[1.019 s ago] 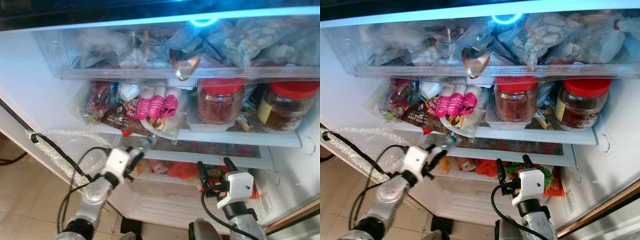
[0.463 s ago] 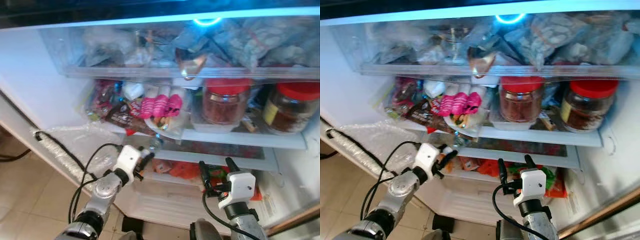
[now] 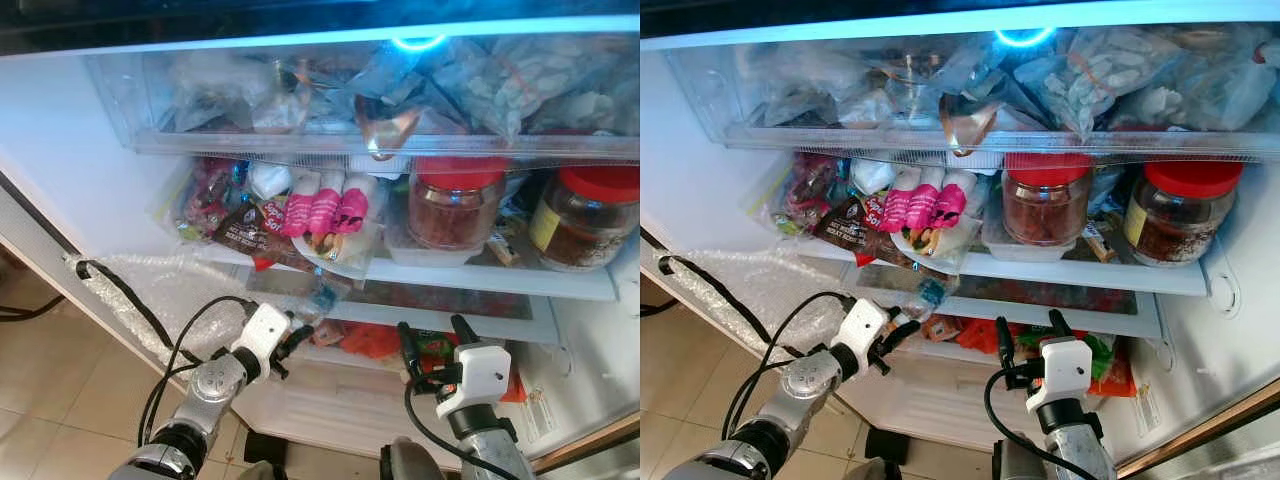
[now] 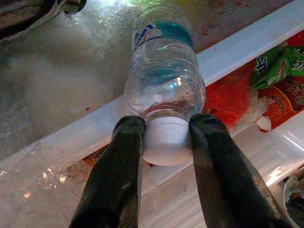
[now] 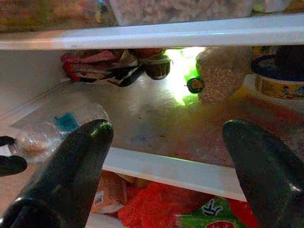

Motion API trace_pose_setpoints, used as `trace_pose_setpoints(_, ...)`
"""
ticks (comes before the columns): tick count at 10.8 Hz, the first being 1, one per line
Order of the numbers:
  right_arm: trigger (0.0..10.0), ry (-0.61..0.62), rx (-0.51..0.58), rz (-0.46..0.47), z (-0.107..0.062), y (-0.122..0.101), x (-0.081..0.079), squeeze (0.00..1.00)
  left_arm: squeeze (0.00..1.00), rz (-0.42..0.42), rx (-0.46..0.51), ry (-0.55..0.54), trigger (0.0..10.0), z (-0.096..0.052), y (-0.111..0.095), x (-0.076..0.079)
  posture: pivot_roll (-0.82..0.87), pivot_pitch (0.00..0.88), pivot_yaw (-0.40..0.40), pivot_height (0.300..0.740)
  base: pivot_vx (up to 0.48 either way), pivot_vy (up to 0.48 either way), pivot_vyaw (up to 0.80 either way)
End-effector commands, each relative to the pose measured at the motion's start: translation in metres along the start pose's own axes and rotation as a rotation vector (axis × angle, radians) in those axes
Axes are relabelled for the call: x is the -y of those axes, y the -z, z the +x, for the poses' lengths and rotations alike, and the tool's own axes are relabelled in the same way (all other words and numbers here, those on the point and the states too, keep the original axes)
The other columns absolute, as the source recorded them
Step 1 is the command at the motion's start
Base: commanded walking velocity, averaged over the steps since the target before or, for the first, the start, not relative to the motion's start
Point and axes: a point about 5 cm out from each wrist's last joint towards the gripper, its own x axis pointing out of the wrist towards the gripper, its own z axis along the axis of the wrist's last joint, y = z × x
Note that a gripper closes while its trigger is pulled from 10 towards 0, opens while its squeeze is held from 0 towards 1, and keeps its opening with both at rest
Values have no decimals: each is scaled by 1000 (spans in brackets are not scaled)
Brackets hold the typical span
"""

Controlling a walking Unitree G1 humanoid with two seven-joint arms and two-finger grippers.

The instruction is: Restocking fridge

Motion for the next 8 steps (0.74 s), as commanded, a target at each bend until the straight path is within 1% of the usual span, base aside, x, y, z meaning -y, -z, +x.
trace_pose_setpoints(1, 10000, 0, -16, 3, -2, 4, -2, 0, 0, 11, -70, 36, 10000, -6, 12, 2, -234, 67, 122, 660, 0, 0, 0)
trace_pose_setpoints(3, 10000, 0, -16, 3, -2, 4, -2, 0, 0, 13, -71, 36, 10000, -6, 12, 2, -234, 67, 122, 660, 0, 0, 0)
trace_pose_setpoints(4, 10000, 6, -17, -5, -1, 5, -2, 0, 0, -32, 39, -314, 10000, 2, -13, -31, -237, 67, 123, 660, 0, 0, 0)
trace_pose_setpoints(5, 10000, 10, -17, -5, -1, 5, -2, 0, 0, -86, 88, -410, 10000, 2, -22, -44, -234, 67, 124, 660, 0, 0, 0)
trace_pose_setpoints(6, 10000, 12, -17, -5, -1, 5, -2, 0, 0, -109, 108, -436, 10000, 3, -26, -48, -233, 67, 124, 660, 0, 0, 0)
trace_pose_setpoints(8, 10000, 12, -17, -5, -1, 5, -2, 0, 0, -106, 106, -447, 10000, 3, -26, -48, -233, 67, 124, 660, 0, 0, 0)
